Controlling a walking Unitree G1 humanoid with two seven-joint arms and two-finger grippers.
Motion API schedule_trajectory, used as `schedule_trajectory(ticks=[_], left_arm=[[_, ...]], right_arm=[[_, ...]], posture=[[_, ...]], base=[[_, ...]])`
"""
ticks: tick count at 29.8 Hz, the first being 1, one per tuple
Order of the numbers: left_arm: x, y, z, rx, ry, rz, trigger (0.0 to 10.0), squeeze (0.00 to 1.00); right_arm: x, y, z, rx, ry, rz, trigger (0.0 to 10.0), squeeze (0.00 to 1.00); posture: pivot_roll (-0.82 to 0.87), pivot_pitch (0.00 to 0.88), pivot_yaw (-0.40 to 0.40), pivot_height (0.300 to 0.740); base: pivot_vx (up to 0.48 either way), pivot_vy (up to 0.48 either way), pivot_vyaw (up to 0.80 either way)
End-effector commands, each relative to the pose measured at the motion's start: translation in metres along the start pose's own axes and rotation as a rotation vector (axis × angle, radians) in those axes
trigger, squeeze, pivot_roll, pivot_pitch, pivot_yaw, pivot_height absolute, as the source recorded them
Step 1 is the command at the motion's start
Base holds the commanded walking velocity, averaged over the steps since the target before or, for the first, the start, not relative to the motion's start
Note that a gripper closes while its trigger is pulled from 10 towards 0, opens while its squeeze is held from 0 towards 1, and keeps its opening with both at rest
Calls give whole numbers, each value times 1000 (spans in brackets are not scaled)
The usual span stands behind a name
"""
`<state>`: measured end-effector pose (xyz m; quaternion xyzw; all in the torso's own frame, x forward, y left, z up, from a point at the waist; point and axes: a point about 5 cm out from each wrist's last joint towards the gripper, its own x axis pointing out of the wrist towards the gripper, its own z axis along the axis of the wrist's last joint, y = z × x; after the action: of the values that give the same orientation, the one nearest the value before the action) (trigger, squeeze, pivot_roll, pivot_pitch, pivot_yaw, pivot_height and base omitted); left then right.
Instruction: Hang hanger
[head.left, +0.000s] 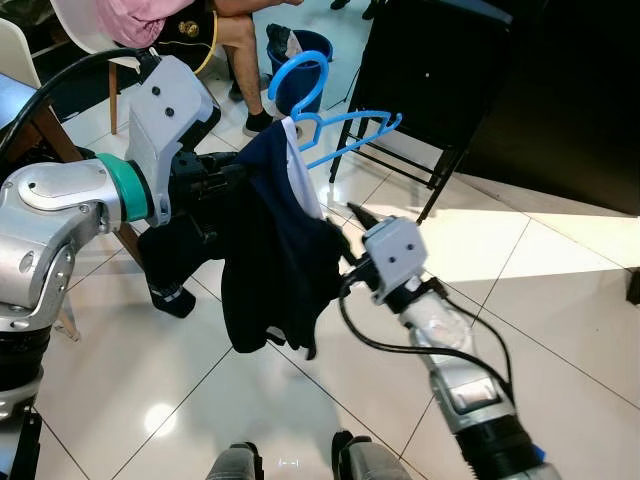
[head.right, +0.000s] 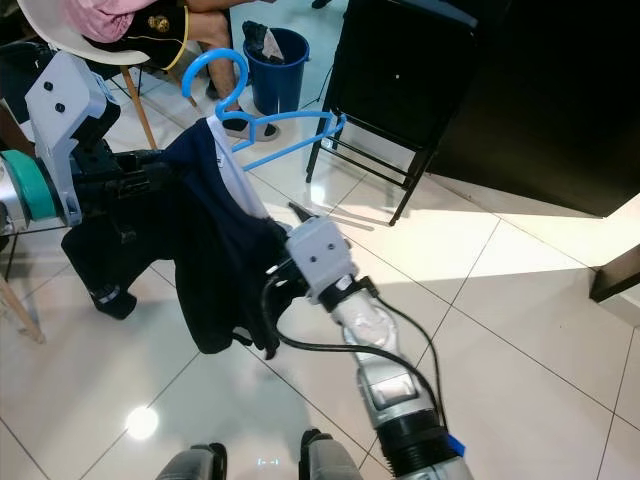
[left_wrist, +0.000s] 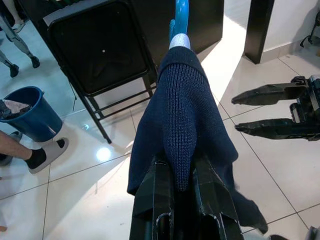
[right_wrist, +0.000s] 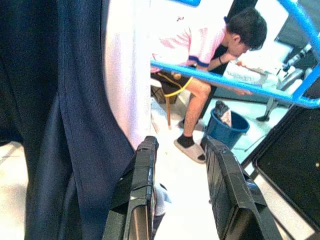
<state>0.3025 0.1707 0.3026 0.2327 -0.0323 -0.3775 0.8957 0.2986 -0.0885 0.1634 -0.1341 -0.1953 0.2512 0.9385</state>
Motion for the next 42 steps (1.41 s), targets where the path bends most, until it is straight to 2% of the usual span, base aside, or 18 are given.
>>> schedule_trajectory(ticks=[1,14,26,32,33,36,37,38,39,41,42], left_arm=[[-2,0,6,13,-26,-1,10000,0],[-2,0,7,15,-27,-2,10000,0],[-3,0,9,14,-32,-5,10000,0],[-3,-5,14,0,-74,-43,10000,0],[-3,-6,15,-2,-78,-46,10000,0],[-3,-6,16,-5,-82,-49,10000,0],[-3,-6,16,-6,-84,-49,10000,0],[-3,-6,16,-6,-84,-49,10000,0],[-3,-6,17,-6,-85,-49,10000,0],[-4,-6,17,-6,-86,-48,10000,0],[-4,-6,17,-6,-86,-48,10000,0]], right_arm=[[-3,8,-2,34,-4,25,10000,0],[-5,35,-5,89,16,133,10000,0],[-4,40,-12,86,43,143,10000,0],[10,61,-34,97,135,179,10000,0],[12,63,-35,96,139,187,8980,0],[13,67,-37,91,149,206,8667,0],[13,68,-38,87,155,211,4941,0],[13,68,-38,87,155,211,4941,0],[13,68,-40,85,164,211,3373,0],[12,68,-41,84,170,210,3373,0],[12,68,-42,84,171,209,706,0]], posture=[[67,134,34,740],[77,135,35,740],[82,136,35,740],[82,135,36,740],[82,136,35,740],[83,135,34,740],[86,136,32,740],[86,136,32,740],[86,136,32,740],[86,136,32,740],[85,137,31,740]], base=[[0,0,0],[0,0,0],[0,0,0],[0,0,0],[0,0,0],[0,0,0],[0,0,0],[0,0,0],[0,0,0],[0,0,0],[0,0,0]])
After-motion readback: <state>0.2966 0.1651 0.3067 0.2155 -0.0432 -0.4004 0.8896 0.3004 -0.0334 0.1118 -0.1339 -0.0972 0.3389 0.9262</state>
